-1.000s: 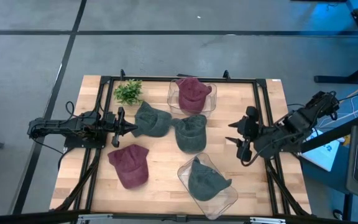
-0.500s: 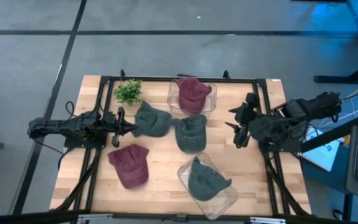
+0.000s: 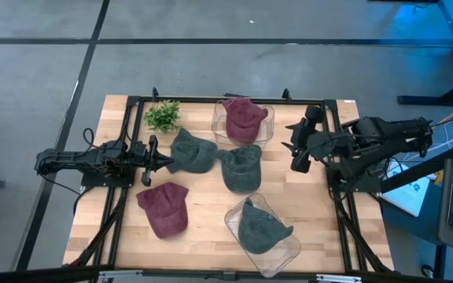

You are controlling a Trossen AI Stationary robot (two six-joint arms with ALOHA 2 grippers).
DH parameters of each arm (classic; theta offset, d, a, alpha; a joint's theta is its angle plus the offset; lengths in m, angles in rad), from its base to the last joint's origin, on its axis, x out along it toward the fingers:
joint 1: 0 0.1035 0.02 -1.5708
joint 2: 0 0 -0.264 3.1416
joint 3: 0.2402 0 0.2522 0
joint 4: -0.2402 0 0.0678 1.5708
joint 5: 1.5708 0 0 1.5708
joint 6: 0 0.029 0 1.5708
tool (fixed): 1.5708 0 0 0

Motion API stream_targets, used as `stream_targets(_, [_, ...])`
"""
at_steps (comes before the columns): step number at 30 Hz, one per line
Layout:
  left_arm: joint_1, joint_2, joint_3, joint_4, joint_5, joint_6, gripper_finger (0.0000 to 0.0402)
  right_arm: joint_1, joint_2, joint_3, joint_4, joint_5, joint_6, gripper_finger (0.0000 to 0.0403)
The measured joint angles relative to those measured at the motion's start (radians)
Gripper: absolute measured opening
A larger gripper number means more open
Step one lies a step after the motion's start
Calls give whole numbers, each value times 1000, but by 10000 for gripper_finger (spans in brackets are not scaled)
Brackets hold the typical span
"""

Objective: Pick & Place hat
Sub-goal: Put the right black cap into the bottom transparent bin

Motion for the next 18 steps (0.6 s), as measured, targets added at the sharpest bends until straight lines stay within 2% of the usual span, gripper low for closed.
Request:
stream_targets(6, [0,0,0,0,0,0,8,-48,0,0,76,-99,-110,228])
stream_targets(18, [0,0,0,0,0,0,12,-184,30,0,149,-266,-194,228])
